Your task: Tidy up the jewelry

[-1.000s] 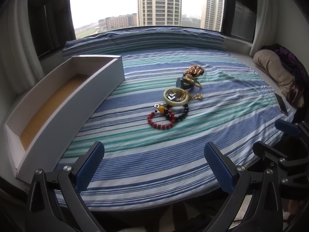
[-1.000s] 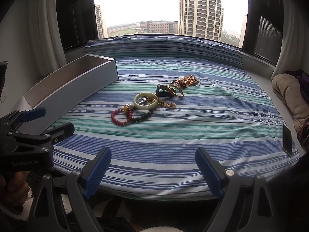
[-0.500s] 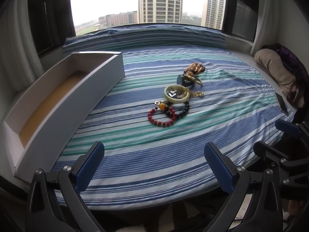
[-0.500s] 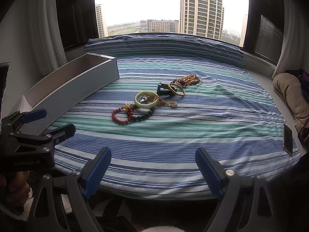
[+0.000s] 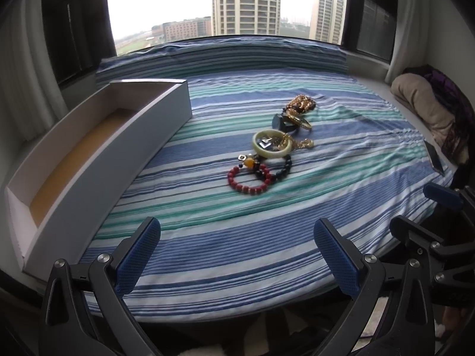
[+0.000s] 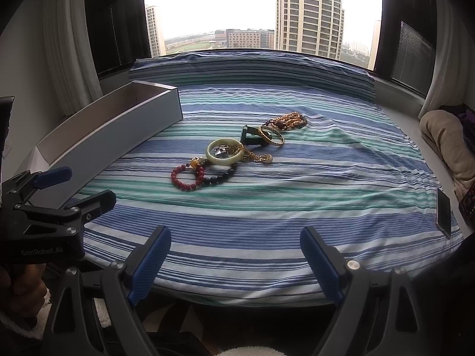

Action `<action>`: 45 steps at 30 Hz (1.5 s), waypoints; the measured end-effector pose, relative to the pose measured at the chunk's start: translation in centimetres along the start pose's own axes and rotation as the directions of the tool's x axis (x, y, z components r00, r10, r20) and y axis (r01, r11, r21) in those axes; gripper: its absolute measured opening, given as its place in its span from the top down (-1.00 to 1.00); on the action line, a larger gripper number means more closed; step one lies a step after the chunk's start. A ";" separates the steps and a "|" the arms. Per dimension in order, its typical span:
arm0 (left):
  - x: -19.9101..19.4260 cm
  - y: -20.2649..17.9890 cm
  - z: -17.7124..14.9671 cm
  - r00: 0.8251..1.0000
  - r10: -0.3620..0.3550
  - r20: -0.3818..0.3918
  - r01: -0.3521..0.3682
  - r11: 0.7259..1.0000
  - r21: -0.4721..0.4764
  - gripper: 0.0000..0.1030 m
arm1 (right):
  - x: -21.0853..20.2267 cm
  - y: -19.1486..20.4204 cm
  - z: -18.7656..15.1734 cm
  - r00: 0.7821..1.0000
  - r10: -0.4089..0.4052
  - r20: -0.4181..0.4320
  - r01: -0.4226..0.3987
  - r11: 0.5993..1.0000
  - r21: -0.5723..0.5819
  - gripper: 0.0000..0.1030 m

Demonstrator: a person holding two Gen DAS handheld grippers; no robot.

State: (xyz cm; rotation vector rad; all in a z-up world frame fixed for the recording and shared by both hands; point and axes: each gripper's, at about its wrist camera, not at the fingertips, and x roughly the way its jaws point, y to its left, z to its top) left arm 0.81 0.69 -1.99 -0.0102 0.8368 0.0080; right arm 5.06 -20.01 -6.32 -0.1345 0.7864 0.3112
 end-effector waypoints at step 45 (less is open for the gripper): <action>-0.8 0.7 0.6 0.998 0.066 0.024 -0.066 0.998 -0.002 -0.99 | 0.0 0.7 1.1 1.000 0.000 0.027 0.001 1.000 -0.020 -0.76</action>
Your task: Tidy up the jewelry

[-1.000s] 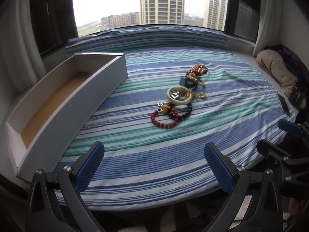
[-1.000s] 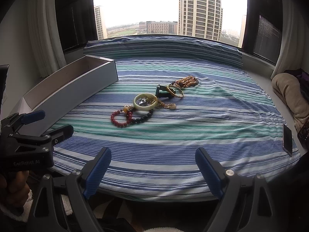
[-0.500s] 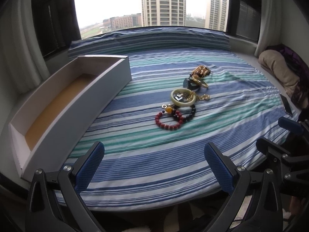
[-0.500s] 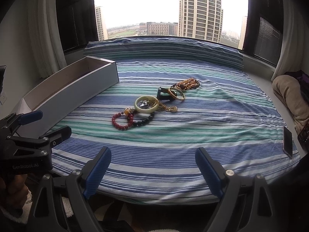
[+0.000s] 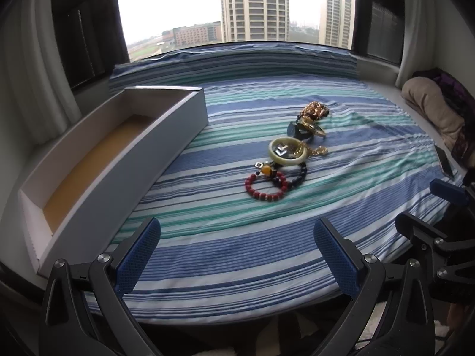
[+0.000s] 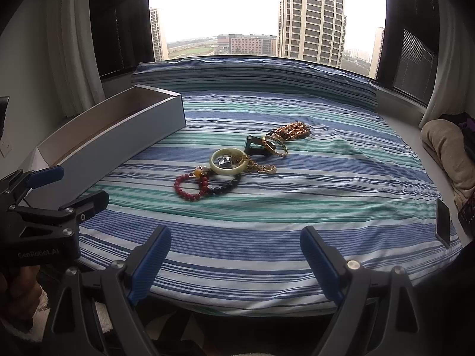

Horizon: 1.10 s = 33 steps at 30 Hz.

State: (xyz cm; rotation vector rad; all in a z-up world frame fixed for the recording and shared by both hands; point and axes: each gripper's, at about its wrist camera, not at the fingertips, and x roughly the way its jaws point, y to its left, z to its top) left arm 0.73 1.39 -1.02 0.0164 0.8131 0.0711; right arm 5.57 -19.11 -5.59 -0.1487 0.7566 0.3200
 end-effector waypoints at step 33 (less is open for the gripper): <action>4.2 2.7 0.1 0.972 -0.208 -0.107 0.201 0.977 -0.071 -0.99 | 1.3 -0.6 -0.3 0.999 0.007 -0.033 -0.006 1.000 0.024 -0.76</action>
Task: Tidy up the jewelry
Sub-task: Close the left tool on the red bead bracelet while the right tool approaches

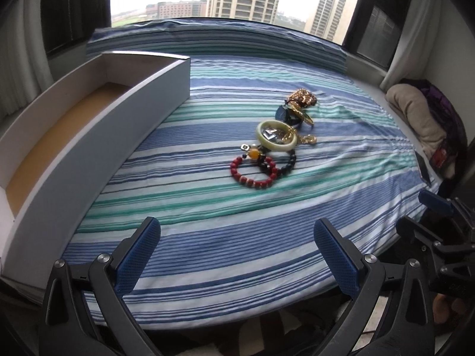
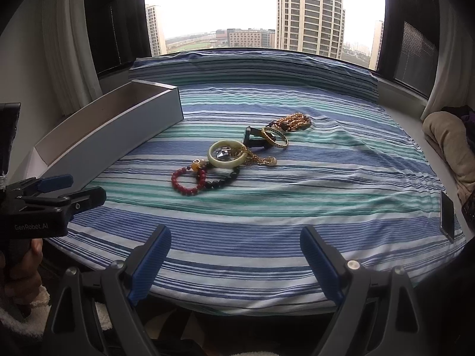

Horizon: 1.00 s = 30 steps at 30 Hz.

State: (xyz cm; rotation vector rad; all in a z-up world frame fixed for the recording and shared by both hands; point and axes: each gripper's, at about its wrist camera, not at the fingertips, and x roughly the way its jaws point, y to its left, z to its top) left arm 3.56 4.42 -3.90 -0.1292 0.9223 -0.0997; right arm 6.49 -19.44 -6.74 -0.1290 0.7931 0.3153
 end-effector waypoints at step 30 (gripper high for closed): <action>14.9 -2.8 3.1 0.963 -0.079 -0.256 0.093 0.995 0.041 0.85 | 2.1 -5.8 -1.3 0.999 0.005 -0.033 0.000 0.989 0.148 -0.76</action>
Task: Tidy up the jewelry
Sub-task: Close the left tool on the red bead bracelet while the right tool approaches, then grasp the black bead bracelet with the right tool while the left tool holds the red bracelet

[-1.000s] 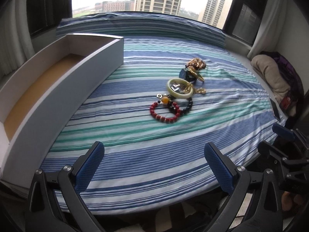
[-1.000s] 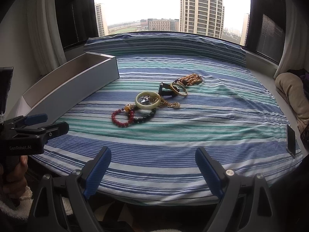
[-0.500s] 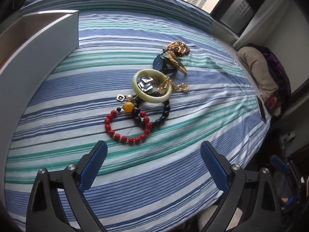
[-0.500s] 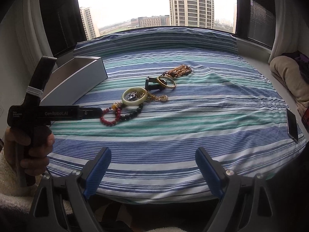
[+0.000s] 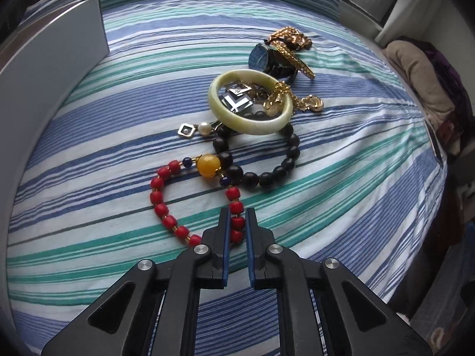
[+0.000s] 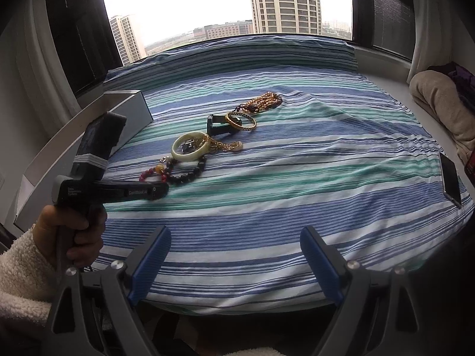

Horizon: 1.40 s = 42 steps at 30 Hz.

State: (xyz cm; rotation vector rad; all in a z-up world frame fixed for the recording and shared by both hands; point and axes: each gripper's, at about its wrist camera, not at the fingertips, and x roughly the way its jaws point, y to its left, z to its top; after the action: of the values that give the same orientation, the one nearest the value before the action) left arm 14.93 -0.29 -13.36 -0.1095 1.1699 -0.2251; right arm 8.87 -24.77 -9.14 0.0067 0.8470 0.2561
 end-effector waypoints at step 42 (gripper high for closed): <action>-4.3 5.6 -6.5 0.998 -0.045 0.046 0.051 0.990 -0.130 0.70 | 18.2 11.4 7.4 0.923 0.267 -0.276 -0.361 0.849 -0.386 0.11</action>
State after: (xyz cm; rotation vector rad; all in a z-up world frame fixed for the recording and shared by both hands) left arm 8.04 6.34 -13.17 -0.2569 1.1399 -0.1871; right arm 23.35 -8.86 -16.45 -0.3041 0.9867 0.7672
